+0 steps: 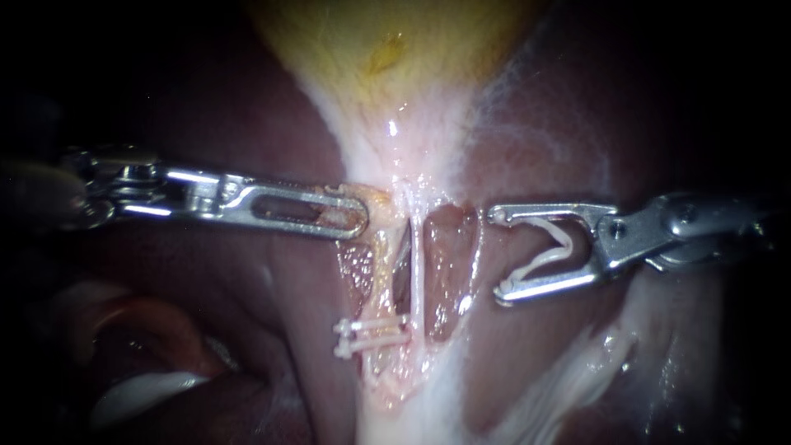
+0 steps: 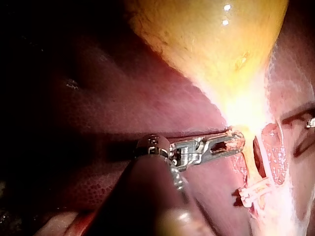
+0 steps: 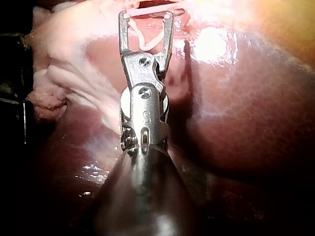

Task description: Clipping third clip left tube

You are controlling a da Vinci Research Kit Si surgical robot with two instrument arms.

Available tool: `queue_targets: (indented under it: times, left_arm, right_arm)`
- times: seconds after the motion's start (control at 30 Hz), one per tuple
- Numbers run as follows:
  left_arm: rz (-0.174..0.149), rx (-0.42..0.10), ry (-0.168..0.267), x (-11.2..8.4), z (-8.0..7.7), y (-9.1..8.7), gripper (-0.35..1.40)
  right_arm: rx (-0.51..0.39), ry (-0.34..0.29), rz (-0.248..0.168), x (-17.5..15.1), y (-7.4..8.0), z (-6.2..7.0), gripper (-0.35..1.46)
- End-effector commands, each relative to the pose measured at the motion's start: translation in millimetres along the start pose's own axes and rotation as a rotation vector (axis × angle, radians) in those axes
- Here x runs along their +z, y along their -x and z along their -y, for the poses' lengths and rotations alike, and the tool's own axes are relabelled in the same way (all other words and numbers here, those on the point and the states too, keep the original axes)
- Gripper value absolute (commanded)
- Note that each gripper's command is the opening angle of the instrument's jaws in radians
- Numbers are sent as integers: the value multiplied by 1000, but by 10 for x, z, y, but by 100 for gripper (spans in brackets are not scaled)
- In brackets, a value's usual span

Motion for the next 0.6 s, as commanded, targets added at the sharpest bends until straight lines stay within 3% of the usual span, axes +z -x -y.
queue_targets:
  times: [0.03,0.2,0.43,0.6]
  left_arm:
    - [0,0,1,-1,0,0,-35]
    - [-7,-6,-6,-15,10,6,-35]
    - [6,-32,-13,-54,47,19,-35]
    - [11,-29,-16,-59,62,16,-35]
  right_arm:
    - [-1,0,0,0,0,0,50]
    - [-1,1,0,0,0,0,50]
    - [0,1,0,0,0,-1,50]
    - [0,2,0,2,0,-1,50]
